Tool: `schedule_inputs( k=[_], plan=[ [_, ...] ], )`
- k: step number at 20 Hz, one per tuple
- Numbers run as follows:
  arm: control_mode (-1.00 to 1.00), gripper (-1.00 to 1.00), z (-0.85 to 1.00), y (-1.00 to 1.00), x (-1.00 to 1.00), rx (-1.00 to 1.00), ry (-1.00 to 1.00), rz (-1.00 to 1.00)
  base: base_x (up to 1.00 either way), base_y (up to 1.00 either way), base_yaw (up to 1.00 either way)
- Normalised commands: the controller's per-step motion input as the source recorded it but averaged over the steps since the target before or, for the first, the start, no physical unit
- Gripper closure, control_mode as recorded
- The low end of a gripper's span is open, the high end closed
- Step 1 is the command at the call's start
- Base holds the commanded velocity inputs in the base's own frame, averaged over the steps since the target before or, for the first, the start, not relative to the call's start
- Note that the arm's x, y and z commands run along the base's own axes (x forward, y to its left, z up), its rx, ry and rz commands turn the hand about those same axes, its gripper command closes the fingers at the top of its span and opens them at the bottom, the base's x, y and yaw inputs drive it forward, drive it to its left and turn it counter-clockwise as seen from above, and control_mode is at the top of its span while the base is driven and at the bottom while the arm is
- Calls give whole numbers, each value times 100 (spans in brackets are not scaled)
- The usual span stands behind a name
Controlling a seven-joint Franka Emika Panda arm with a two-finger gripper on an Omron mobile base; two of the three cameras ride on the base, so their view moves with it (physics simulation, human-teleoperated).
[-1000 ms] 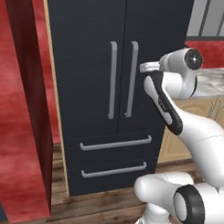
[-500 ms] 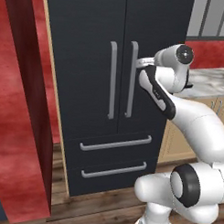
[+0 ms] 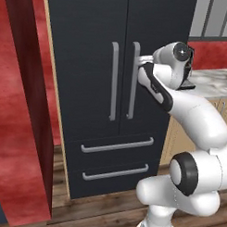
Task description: Retrieve the steak from the fridge and place it on the saucepan with marinade on the stove.
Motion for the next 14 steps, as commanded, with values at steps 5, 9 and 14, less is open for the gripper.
schedule_inputs(
  k=[5,9,14],
  plan=[
    [-100,-100,0,-1,26,0,0,0,0,0,0],
    [-100,-100,0,0,22,0,0,0,0,0,0],
    [-100,-100,0,-3,14,0,0,0,0,0,0]
  ],
)
